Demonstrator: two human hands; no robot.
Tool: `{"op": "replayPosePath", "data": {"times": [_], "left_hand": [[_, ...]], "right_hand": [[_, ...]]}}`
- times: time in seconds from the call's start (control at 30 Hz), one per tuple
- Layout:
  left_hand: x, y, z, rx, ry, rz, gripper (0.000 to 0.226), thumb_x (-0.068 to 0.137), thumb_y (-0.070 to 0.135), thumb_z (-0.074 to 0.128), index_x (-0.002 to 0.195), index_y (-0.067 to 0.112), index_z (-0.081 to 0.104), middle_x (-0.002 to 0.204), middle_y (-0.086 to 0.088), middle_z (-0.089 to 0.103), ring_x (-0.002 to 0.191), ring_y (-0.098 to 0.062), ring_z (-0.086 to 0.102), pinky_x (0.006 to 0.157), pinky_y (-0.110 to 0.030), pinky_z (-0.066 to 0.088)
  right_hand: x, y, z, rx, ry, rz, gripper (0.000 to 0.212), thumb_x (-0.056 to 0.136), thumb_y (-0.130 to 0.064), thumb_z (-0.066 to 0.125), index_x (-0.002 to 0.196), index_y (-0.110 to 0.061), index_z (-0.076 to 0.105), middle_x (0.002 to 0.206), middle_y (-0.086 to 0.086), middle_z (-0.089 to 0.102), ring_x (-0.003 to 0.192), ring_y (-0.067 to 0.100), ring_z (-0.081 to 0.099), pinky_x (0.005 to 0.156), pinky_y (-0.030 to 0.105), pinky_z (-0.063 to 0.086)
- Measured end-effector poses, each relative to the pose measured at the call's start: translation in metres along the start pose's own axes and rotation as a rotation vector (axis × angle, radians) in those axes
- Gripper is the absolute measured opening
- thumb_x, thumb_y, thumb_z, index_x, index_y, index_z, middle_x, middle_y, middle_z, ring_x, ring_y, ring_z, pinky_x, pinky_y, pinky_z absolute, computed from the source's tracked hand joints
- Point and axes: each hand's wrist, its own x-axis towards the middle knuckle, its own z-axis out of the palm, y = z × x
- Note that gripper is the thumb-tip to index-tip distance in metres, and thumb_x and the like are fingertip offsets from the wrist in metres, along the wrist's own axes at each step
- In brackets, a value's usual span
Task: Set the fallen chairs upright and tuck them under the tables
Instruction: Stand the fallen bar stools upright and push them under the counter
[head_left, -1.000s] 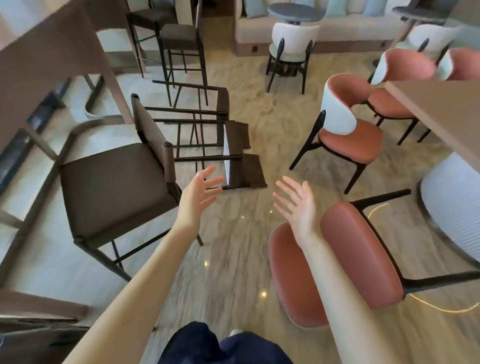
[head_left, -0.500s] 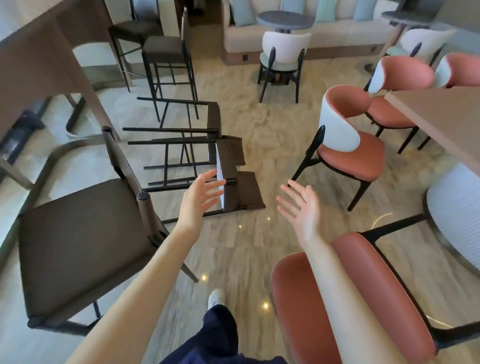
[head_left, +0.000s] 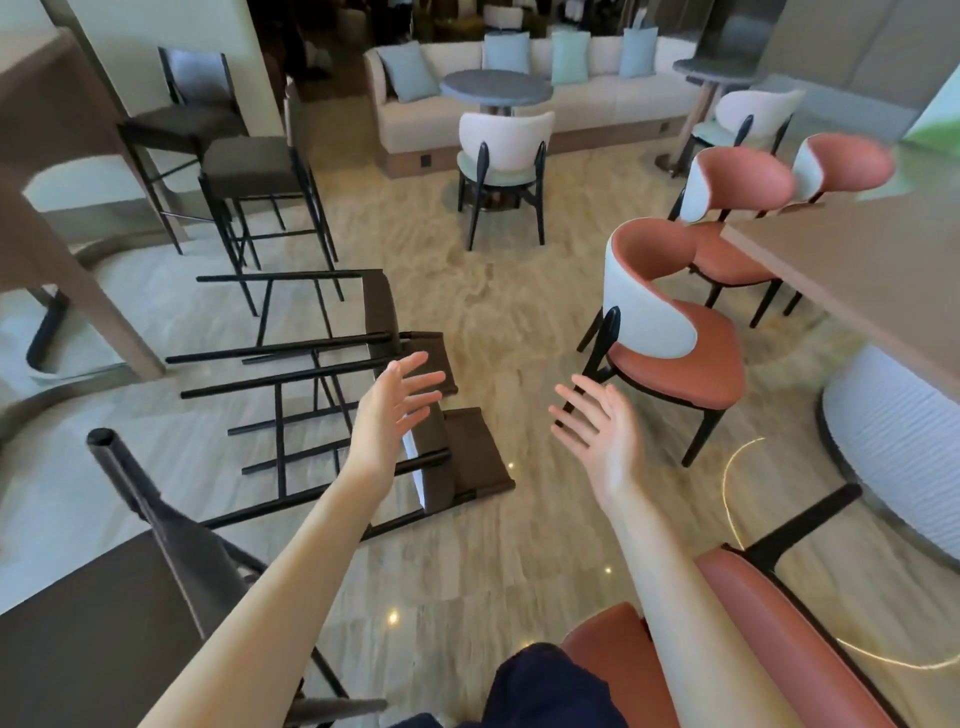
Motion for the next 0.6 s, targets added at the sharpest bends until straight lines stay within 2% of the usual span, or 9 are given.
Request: {"op": "replayPosePath", "data": {"times": [0.13,0.27,0.43,0.6], "left_hand": [[0.039,-0.004,0.017,-0.003,-0.026,-0.014,0.053,0.087,0.053,0.036,0.125,0.023,0.058,0.114,-0.004,0.07,0.108,-0.024,0.064,0.096,-0.035,0.047],[0.085,-0.009,0.039,-0.005,-0.011,-0.019,0.053,0.087,0.052,0.038,0.125,0.022,0.058,0.114,-0.005,0.07,0.107,-0.024,0.065,0.089,-0.031,0.048],[0.143,-0.014,0.071,-0.01,0.075,-0.06,0.041,0.104,0.037,0.027,0.127,0.02,0.057,0.118,-0.008,0.068,0.11,-0.026,0.063,0.103,-0.042,0.043],[0.187,-0.014,0.097,-0.035,0.131,-0.067,0.043,0.105,0.035,0.025,0.128,0.019,0.056,0.118,-0.008,0.067,0.111,-0.026,0.062,0.103,-0.041,0.043]], "right_hand": [[0.039,-0.005,-0.001,0.006,0.018,0.027,0.04,0.103,-0.037,0.036,0.121,-0.014,0.063,0.116,0.006,0.07,0.108,0.028,0.066,0.098,0.045,0.049],[0.093,-0.017,-0.008,-0.015,0.015,0.037,0.041,0.103,-0.036,0.034,0.122,-0.013,0.063,0.117,0.007,0.069,0.108,0.028,0.066,0.097,0.043,0.05],[0.163,-0.036,-0.018,-0.012,-0.029,0.078,0.041,0.103,-0.037,0.035,0.123,-0.012,0.062,0.117,0.007,0.069,0.109,0.029,0.066,0.099,0.046,0.049],[0.222,-0.059,-0.026,-0.015,-0.064,0.11,0.041,0.103,-0.034,0.036,0.123,-0.011,0.063,0.117,0.008,0.07,0.109,0.03,0.065,0.1,0.046,0.048]]}}
